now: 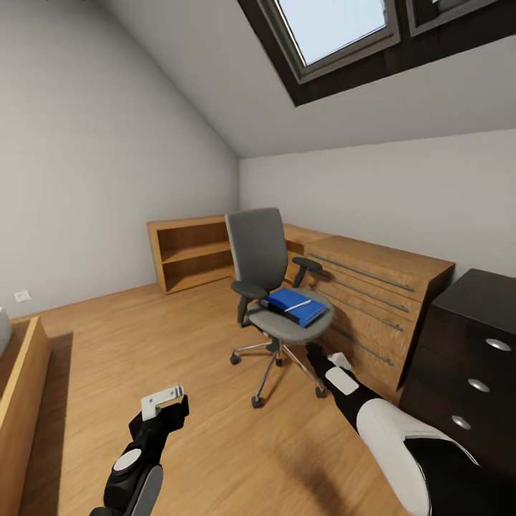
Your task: In the bedroom, organize the workspace by keeping the computer under the desk, ensuring the monitor is on the desk, placing the keyboard on the desk next to the monitor, placing the mouse on the desk next to the keyboard, moving the folder from the swivel chair onto the desk next to the mouse, stacking the notebook on top of the folder with the pen on top of the notebook, and positioning the swivel chair next to the desk.
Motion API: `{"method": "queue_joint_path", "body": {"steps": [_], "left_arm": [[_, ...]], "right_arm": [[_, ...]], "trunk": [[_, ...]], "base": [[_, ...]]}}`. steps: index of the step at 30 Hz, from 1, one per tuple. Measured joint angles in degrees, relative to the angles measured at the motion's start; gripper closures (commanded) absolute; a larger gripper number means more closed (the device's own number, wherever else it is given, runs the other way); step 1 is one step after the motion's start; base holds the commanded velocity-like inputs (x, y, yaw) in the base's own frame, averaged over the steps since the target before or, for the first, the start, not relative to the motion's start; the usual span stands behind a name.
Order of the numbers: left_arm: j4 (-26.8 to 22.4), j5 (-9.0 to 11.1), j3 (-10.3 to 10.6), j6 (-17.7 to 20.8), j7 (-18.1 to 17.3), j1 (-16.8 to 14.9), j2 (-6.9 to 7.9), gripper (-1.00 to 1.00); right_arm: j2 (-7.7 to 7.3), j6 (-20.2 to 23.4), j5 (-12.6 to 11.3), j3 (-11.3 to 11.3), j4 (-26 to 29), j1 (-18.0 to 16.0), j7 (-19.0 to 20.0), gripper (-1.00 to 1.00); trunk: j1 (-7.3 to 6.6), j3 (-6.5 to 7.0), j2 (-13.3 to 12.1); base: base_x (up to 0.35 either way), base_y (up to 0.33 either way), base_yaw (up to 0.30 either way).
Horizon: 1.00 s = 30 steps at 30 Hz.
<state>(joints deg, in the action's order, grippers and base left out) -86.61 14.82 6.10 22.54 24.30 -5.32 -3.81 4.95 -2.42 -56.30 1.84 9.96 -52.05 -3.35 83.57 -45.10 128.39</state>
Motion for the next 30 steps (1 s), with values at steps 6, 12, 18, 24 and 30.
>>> {"method": "queue_joint_path", "body": {"steps": [6, 12, 18, 24, 30], "left_arm": [[14.6, -0.3, 0.2, -0.6, -0.4, 0.0, 0.1, -1.0], [27.7, -0.2, 0.2, -11.3, -0.3, 0.0, 0.2, -1.0], [44.7, -0.4, -0.2, -25.3, -0.3, 0.0, 0.89, -1.0], [54.5, -0.5, 0.0, -31.2, -0.4, 0.0, 1.0, -1.0], [56.7, -0.5, 0.0, -32.0, -0.6, 0.0, 1.02, -1.0]], "right_arm": [[2.91, -15.5, 16.1, 0.0, -3.7, 6.6, 0.0, -1.0], [5.03, -30.3, 34.6, 0.0, -10.0, 13.6, 0.0, -1.0], [5.03, -36.6, 41.0, 0.1, -10.9, 22.3, -0.1, -1.0], [5.04, -41.8, 41.1, 0.1, -11.1, 25.7, -0.3, -1.0], [5.03, -42.3, 40.7, 0.1, -11.1, 26.0, -0.4, -1.0]], "trunk": [[-1.32, 1.07, -2.4], [-2.64, 2.15, -4.8], [-3.96, 3.22, -7.2], [-5.27, 4.31, -9.6], [-6.59, 5.39, -12.0]], "base": [[-0.001, 0.0, 0.0], [0.0, 0.0, 0.0], [0.0, 0.0, 0.0], [0.0, 0.0, -0.001], [0.0, 0.0, -0.172]]}}
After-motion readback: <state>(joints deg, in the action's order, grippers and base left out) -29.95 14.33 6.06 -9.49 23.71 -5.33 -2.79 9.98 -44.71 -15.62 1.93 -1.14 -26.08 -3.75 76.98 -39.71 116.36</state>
